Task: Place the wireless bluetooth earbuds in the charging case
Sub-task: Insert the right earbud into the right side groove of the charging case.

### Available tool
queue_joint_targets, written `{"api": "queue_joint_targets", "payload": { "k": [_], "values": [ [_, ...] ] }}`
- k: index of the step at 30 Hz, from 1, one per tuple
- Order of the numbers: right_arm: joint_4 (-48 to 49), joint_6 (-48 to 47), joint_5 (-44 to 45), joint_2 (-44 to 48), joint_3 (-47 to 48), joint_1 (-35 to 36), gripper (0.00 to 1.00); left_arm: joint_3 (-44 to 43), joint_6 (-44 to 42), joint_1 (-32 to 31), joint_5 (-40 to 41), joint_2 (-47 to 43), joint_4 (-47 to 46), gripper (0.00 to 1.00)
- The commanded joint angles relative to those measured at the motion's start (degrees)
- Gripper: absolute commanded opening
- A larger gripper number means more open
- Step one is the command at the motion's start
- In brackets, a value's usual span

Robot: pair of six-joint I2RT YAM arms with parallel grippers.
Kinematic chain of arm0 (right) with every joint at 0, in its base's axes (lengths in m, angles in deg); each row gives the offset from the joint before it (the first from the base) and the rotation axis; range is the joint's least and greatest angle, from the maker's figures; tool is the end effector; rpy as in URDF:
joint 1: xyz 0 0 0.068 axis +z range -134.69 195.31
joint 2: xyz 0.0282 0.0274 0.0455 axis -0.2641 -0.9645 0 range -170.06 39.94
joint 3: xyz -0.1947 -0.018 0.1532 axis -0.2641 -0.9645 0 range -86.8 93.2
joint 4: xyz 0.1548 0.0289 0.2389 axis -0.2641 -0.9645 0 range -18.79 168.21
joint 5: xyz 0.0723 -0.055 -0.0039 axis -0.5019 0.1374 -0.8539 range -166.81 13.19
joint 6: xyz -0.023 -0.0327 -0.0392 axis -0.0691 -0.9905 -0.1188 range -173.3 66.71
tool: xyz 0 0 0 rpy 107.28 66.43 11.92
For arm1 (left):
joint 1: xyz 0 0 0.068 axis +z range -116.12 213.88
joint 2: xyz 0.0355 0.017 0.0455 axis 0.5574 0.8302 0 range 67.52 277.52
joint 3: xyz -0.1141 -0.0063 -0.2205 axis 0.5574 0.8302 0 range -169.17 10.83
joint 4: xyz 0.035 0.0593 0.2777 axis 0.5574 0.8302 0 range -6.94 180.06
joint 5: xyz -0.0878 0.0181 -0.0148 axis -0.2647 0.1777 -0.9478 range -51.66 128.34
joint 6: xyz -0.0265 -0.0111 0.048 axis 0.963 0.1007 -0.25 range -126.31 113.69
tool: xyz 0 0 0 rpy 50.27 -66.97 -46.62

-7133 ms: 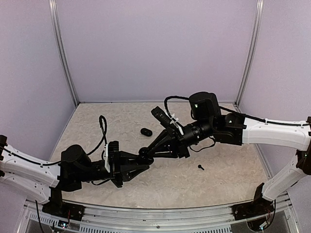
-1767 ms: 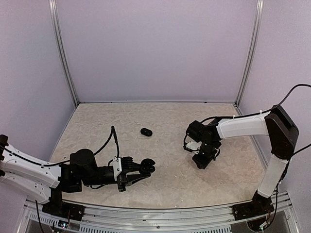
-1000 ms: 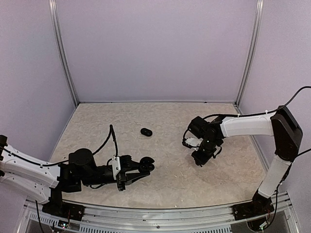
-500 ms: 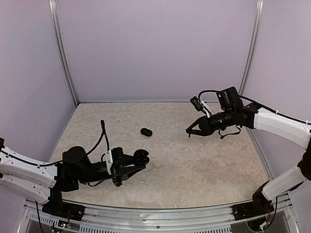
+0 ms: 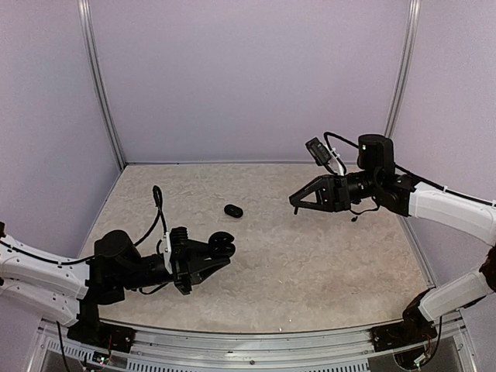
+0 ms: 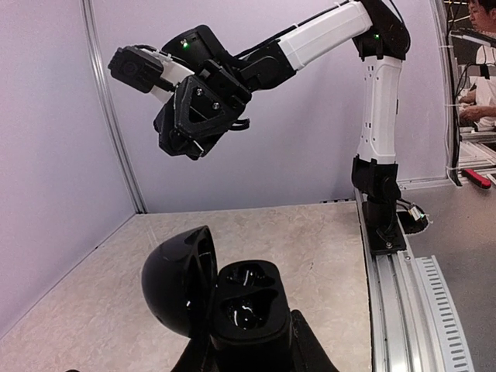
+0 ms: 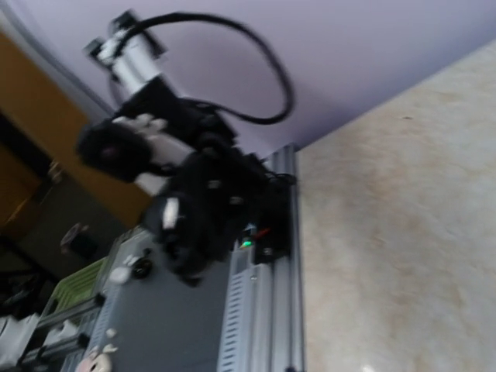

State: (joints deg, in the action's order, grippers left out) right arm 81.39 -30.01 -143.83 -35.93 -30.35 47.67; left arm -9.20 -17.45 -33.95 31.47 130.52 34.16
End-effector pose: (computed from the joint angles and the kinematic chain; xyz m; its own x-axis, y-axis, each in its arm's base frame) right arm 0.2537 0.2027 0.2864 -0.5949 -0.1942 -0.7800 -0.7843 -0.0724 0.6162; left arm 0.0947 -0.2450 0.1968 0.2245 -0.0428 -0.9735 0.9386 0.2780 0.2042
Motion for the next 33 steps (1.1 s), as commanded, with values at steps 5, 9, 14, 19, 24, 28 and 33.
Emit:
{"api": "queue_joint_targets", "payload": {
  "k": [5, 9, 14, 19, 24, 28, 33],
  "values": [
    [2.6, -6.9, -0.8, 4.1, 1.2, 6.1, 0.15, -1.4, 2.0, 0.6, -3.7, 0.9, -3.9, 0.11],
    [-2.4, -15.9, 6.8, 5.1, 4.2, 11.4, 0.15, -1.2, 2.8, 1.2, -4.6, 1.1, -6.2, 0.11],
    [-4.5, -24.8, 16.2, 5.7, 6.1, 18.7, 0.15, -1.2, 0.2, 1.3, -3.9, 1.7, -7.6, 0.11],
    [-4.0, -29.4, 24.6, 6.1, 6.6, 24.1, 0.15, -1.8, -3.6, 0.4, -0.7, 2.2, -7.9, 0.11],
    [0.2, -29.8, 28.9, 5.3, 4.6, 28.4, 0.15, -2.6, -5.0, -0.4, 0.7, 2.8, -8.3, 0.11],
    [0.8, -31.6, 32.6, 3.9, 4.9, 31.6, 0.14, -3.4, -6.8, -1.4, 1.1, 3.3, -7.9, 0.11],
    [2.3, -32.8, 37.1, 3.6, 4.4, 34.5, 0.14, -3.5, -10.0, -3.2, 4.4, 3.4, -7.9, 0.11]
  ]
}}
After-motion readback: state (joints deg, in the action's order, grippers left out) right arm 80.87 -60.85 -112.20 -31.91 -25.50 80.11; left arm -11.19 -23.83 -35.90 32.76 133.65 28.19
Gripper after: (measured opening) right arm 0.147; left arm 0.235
